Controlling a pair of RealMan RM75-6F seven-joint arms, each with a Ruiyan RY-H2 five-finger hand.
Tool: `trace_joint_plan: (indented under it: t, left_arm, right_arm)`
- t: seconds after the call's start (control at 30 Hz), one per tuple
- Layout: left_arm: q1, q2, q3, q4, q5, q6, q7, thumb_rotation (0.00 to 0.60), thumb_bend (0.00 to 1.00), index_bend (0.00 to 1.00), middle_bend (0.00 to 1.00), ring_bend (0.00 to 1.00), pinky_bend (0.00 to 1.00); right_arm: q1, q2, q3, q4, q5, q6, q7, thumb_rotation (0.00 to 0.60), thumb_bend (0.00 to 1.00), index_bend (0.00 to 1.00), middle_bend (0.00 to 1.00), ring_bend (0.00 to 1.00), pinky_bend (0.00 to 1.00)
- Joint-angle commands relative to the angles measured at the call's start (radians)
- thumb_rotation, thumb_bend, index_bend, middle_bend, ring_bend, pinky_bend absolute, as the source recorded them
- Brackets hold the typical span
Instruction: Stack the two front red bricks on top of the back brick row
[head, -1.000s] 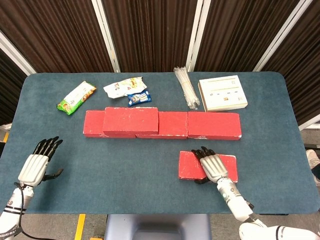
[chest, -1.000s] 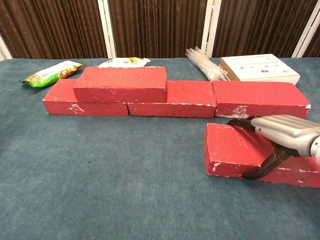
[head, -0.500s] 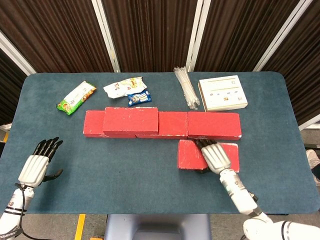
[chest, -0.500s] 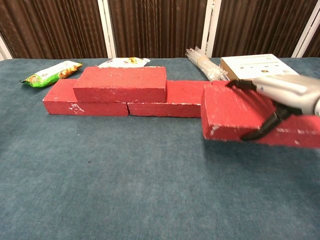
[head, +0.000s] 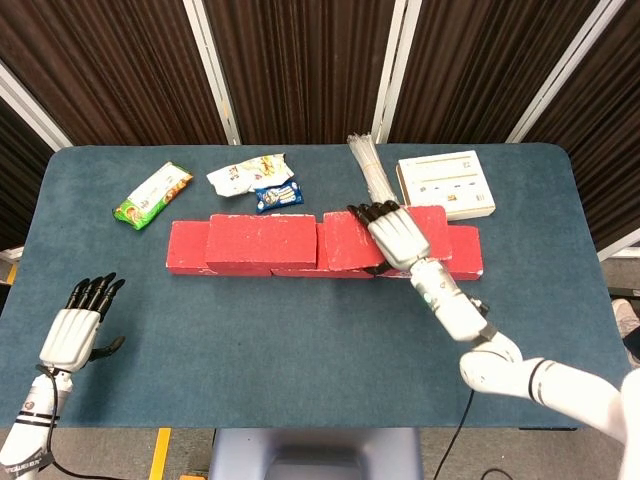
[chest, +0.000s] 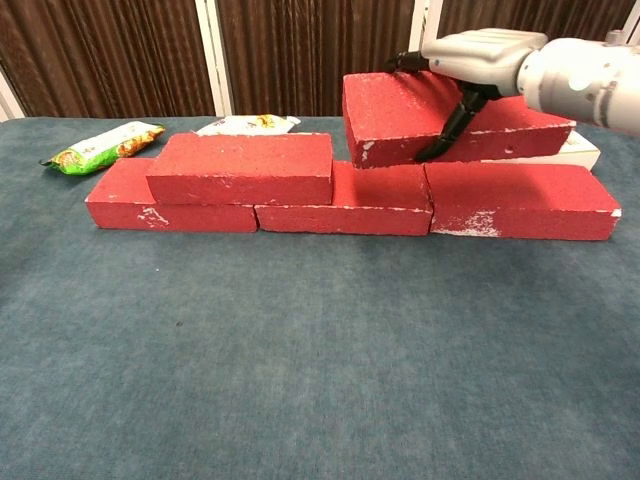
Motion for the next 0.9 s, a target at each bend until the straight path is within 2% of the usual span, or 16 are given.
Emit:
trace_joint_plan:
  t: [0.03, 0.33, 0.53, 0.9]
  left_arm:
    - [-0.001, -0.004, -0.005, 0.004, -0.005, -0.007, 0.004, 0.6, 0.26, 0.0, 0.0, 0.0, 0.02]
    - [-0.001, -0.008, -0.014, 0.014, -0.01, -0.02, 0.001, 0.6, 0.26, 0.0, 0.0, 0.0, 0.02]
    - [0.0, -0.007, -0.016, 0.014, -0.007, -0.021, -0.002, 0.6, 0.26, 0.0, 0.0, 0.0, 0.02]
    - [0.0, -0.005, -0.017, 0.013, -0.004, -0.031, -0.012, 0.6, 0.26, 0.0, 0.0, 0.0, 0.02]
  right_arm:
    - [0.057, -0.058, 0.01, 0.123, 0.03, -0.073, 0.067, 0.6, 0.33, 0.67, 0.53, 0.43, 0.62]
    - [0.092, -0.121, -0.03, 0.263, 0.02, -0.121, 0.176, 0.6, 0.33, 0.65, 0.53, 0.43, 0.61]
    - [0.101, -0.137, -0.054, 0.3, 0.012, -0.135, 0.209, 0.6, 0.33, 0.63, 0.53, 0.43, 0.6]
    - [0.114, -0.168, -0.067, 0.329, 0.051, -0.146, 0.219, 0.6, 0.33, 0.57, 0.53, 0.41, 0.59]
